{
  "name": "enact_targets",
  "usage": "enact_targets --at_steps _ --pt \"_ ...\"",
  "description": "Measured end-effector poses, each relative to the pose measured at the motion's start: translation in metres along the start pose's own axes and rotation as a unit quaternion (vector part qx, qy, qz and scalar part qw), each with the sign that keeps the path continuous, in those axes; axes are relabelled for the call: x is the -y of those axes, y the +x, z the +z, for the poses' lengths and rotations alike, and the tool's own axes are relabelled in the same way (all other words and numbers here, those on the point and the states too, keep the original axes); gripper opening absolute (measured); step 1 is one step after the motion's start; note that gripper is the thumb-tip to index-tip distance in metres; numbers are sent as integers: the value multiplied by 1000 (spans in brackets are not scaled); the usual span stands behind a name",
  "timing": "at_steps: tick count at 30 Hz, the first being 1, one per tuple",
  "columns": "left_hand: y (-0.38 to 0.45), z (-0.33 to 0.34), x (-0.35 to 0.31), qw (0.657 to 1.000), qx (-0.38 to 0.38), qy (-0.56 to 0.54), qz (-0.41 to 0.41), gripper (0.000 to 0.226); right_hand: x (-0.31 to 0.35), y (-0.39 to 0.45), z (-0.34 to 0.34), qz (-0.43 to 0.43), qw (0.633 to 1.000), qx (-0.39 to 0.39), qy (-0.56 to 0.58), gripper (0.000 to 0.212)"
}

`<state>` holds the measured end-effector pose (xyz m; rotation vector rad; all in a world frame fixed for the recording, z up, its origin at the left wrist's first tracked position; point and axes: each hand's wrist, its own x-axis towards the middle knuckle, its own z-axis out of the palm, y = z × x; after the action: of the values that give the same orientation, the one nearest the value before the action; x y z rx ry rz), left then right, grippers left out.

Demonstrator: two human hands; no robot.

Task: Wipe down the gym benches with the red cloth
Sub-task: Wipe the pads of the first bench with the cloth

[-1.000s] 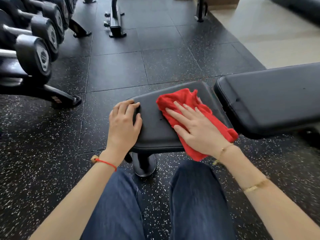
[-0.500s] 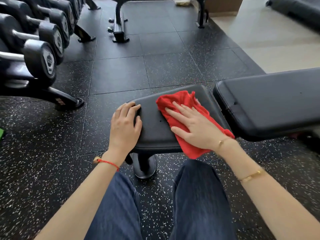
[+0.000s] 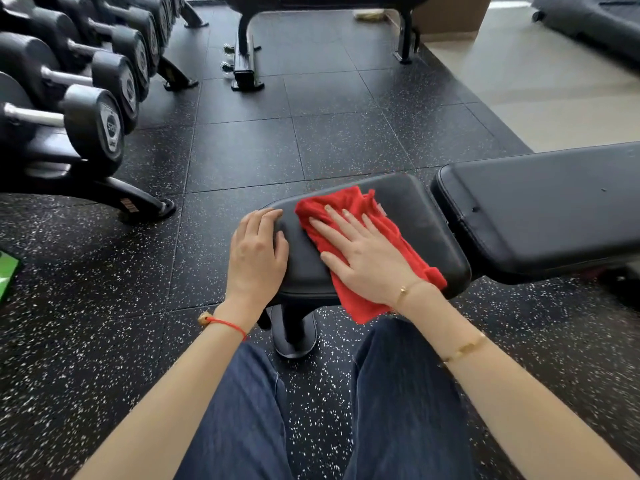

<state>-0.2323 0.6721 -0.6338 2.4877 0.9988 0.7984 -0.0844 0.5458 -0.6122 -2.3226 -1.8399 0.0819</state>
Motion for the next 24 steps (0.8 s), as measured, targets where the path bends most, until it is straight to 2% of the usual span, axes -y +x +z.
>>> enact_targets --at_steps 2,5,8,10,14,17,21,24 --pt "-3 -7 4 1000 12 -8 -2 37 -18 -12 -6 6 1000 3 7 59" --pt "-12 -17 12 999 32 -14 6 37 -48 4 -14 97 995 20 16 59" --pt "-17 -24 17 999 26 -29 -4 37 -34 44 -8 131 991 33 1 56" --pt "-17 -27 18 999 8 -37 -12 37 -5 61 -3 108 993 36 13 55" --pt "-14 -31 17 999 -27 -44 -16 36 55 44 13 2 1000 21 13 54" --pt "-12 -30 12 998 -33 -51 -10 35 54 12 14 -21 1000 1 3 54" --pt "-6 -23 2 998 -12 -57 -1 37 -12 -9 1 89 996 -25 -16 53" --pt "1 -14 -9 999 14 -46 11 38 -48 14 -8 177 984 -2 4 54"
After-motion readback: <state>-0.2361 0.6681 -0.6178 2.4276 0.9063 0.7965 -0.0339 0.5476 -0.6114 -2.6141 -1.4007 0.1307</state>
